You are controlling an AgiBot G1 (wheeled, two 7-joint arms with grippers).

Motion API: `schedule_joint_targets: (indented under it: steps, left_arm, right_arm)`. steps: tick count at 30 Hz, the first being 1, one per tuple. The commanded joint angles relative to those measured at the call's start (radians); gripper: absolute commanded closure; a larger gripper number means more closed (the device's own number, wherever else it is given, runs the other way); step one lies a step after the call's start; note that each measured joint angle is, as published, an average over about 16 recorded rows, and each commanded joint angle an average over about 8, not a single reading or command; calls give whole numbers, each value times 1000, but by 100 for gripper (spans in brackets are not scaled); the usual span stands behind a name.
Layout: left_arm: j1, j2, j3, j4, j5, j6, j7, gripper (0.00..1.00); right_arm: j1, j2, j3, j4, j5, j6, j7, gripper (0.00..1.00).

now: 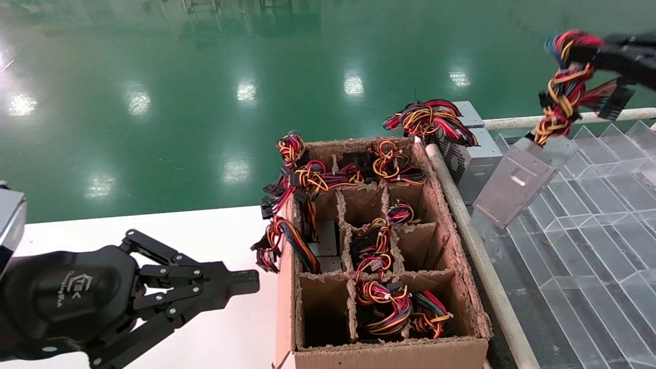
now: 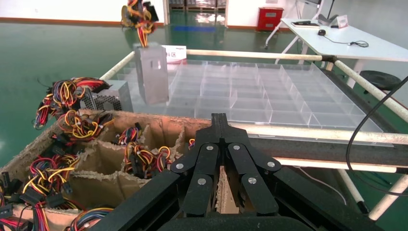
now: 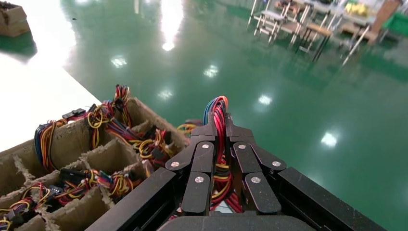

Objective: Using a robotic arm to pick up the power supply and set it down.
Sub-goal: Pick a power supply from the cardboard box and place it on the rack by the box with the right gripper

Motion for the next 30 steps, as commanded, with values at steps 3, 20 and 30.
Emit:
schedule_joint_targets:
  steps: [3, 20, 30]
  left_arm:
    - [0, 0, 0, 0, 0, 0, 0, 100]
    - [0, 0, 1, 0, 0, 0, 0, 100]
    - [0, 0, 1, 0, -1, 0, 0, 100]
  right_arm:
    - [-39, -15, 0, -25, 9, 42, 17, 100]
    - [-86, -33, 3, -15, 9, 158, 61, 100]
    - [-129, -30, 10, 29, 24, 205, 93, 100]
